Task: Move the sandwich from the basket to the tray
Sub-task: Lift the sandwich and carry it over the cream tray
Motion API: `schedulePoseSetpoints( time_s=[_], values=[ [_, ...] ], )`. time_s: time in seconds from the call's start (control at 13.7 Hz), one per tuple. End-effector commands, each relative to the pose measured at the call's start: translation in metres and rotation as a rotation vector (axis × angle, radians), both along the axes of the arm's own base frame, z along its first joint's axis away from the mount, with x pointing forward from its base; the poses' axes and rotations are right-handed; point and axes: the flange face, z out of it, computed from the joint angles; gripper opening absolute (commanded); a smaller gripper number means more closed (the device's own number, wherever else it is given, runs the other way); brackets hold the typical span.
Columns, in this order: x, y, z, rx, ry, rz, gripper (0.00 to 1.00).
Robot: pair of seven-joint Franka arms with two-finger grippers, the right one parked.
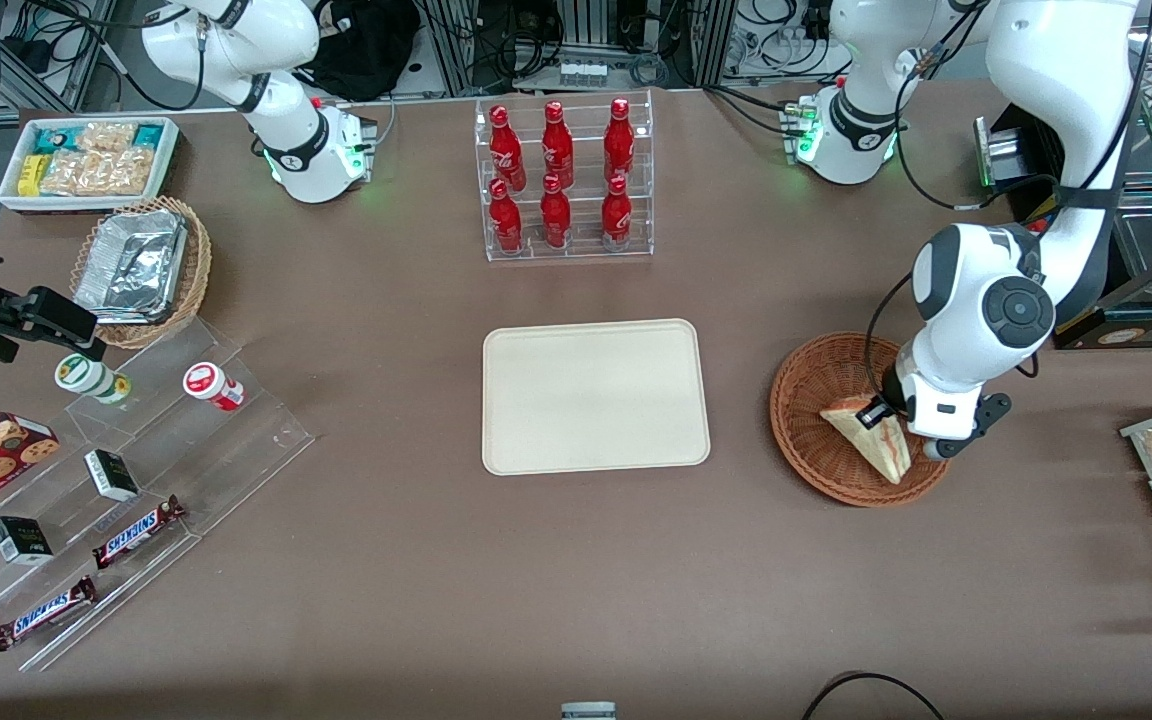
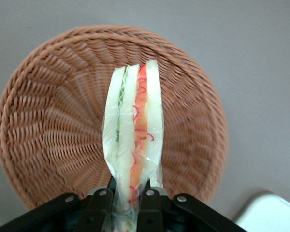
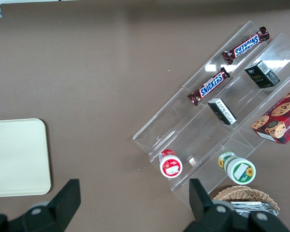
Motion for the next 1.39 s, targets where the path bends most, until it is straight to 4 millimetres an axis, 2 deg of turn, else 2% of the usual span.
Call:
schedulePoseSetpoints(
  time_s=[0.0, 0.22, 0.44, 0.59, 0.8, 0.95, 1.32],
  values=[
    [0.004, -0.076, 0.047, 0.007, 0.019, -0.049, 0.14],
    [-0.001, -0.157, 0.063, 0.016, 0.035, -0.152, 0.16],
    [-0.014, -0.231, 0.049, 0.02, 0.06, -0.236, 0.15],
    [-0.028, -0.267, 0.041, 0.016, 0.062, -0.293, 0.15],
    [-0.046, -0.315, 0.01, -0.004, 0.051, -0.37, 0.21],
    [-0.068, -0.348, -0.01, -0.012, 0.032, -0.432, 0.2],
    [-0.099, -0.379, -0.058, 0.07, 0.051, -0.545, 0.18]
  ],
)
